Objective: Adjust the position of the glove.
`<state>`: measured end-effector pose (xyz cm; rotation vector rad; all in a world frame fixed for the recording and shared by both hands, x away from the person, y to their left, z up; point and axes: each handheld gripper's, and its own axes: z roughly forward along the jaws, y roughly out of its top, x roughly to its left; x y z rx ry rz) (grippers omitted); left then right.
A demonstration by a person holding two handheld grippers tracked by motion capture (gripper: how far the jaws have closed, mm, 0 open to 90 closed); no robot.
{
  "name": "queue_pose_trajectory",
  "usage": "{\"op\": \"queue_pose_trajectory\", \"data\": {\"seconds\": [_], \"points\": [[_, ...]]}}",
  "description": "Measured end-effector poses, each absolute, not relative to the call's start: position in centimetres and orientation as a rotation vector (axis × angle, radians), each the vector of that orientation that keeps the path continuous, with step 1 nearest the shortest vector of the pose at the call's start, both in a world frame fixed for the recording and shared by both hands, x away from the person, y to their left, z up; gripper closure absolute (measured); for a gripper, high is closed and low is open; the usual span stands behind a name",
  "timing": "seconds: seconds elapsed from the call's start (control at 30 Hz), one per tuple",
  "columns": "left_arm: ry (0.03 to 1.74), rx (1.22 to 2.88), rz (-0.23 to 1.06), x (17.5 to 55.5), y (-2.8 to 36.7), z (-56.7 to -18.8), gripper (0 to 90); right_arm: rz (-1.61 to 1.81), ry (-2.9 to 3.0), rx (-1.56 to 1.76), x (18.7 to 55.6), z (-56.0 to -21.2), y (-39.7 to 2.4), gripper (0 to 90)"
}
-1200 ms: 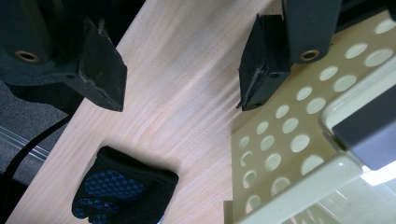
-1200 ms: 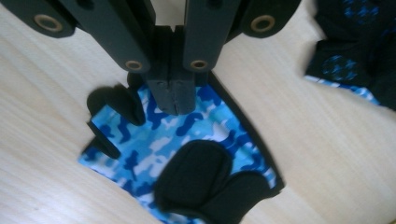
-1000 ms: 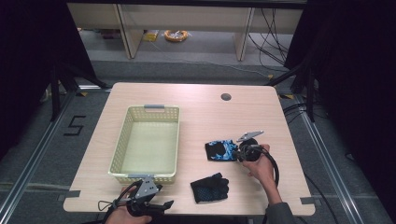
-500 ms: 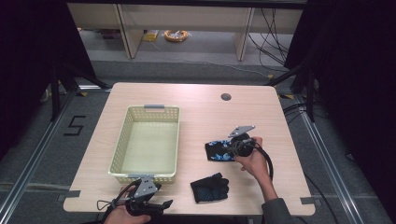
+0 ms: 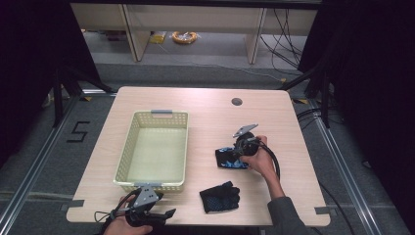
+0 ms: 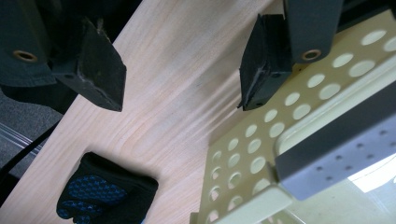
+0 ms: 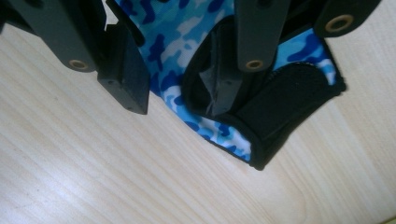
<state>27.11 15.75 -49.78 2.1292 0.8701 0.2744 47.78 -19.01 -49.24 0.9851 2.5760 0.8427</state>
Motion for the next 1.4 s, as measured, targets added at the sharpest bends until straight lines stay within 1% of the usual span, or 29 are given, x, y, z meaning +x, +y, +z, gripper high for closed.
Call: {"op": "queue_pose_trajectory", "data": {"seconds": [0.07, 0.2, 0.27, 0.33, 0.5, 0.6, 0.67, 0.73, 0.77, 0.9, 1.03, 1.13, 1.17, 1.23, 1.4], "points": [[0.896, 2.113, 0.261, 27.0, 15.7, -49.8, 31.2, 0.871, 2.580, 0.984, 48.1, -49.6, -19.2, 62.3], [0.880, 2.119, 0.276, 27.0, 15.9, -49.8, 31.1, 0.912, 2.604, 0.985, 48.1, -49.8, -19.5, 71.6], [0.890, 2.127, 0.263, 26.9, 15.9, -49.9, 31.1, 0.943, 2.598, 0.963, 47.9, -50.0, -19.7, 78.1], [0.864, 2.150, 0.286, 27.0, 15.9, -49.8, 31.3, 0.942, 2.590, 0.970, 47.9, -49.9, -19.8, 84.7], [0.861, 2.151, 0.287, 27.1, 15.8, -49.9, 31.5, 0.988, 2.558, 0.977, 47.8, -50.1, -19.9, 86.0], [0.864, 2.158, 0.297, 27.1, 15.8, -50.1, 31.5, 1.023, 2.553, 0.958, 47.6, -49.5, -20.0, 86.2], [0.879, 2.133, 0.263, 27.0, 15.6, -50.1, 31.5, 1.006, 2.558, 0.931, 47.3, -48.7, -20.0, 86.2], [0.863, 2.135, 0.274, 27.0, 15.6, -50.1, 31.5, 1.038, 2.545, 0.910, 47.0, -47.9, -19.9, 86.3], [0.855, 2.161, 0.284, 27.1, 15.8, -50.1, 31.5, 1.054, 2.536, 0.909, 46.7, -47.4, -19.9, 86.3], [0.856, 2.150, 0.279, 27.0, 15.7, -50.1, 31.5, 1.087, 2.522, 0.888, 45.7, -45.8, -20.1, 86.2], [0.879, 2.127, 0.266, 26.9, 15.7, -50.0, 31.1, 1.151, 2.525, 0.852, 44.0, -44.0, -20.2, 86.3], [0.855, 2.152, 0.288, 27.0, 15.9, -49.9, 30.0, 1.207, 2.542, 0.828, 42.4, -43.3, -20.0, 86.2], [0.865, 2.130, 0.277, 27.0, 15.7, -49.9, 29.2, 1.218, 2.543, 0.820, 41.8, -43.2, -20.0, 86.3], [0.862, 2.153, 0.288, 27.0, 15.8, -49.9, 27.2, 1.255, 2.559, 0.798, 40.5, -43.2, -19.9, 86.2], [0.878, 2.145, 0.276, 26.9, 15.7, -49.9, 26.0, 1.322, 2.589, 0.779, 38.3, -43.4, -19.6, 86.2]]}}
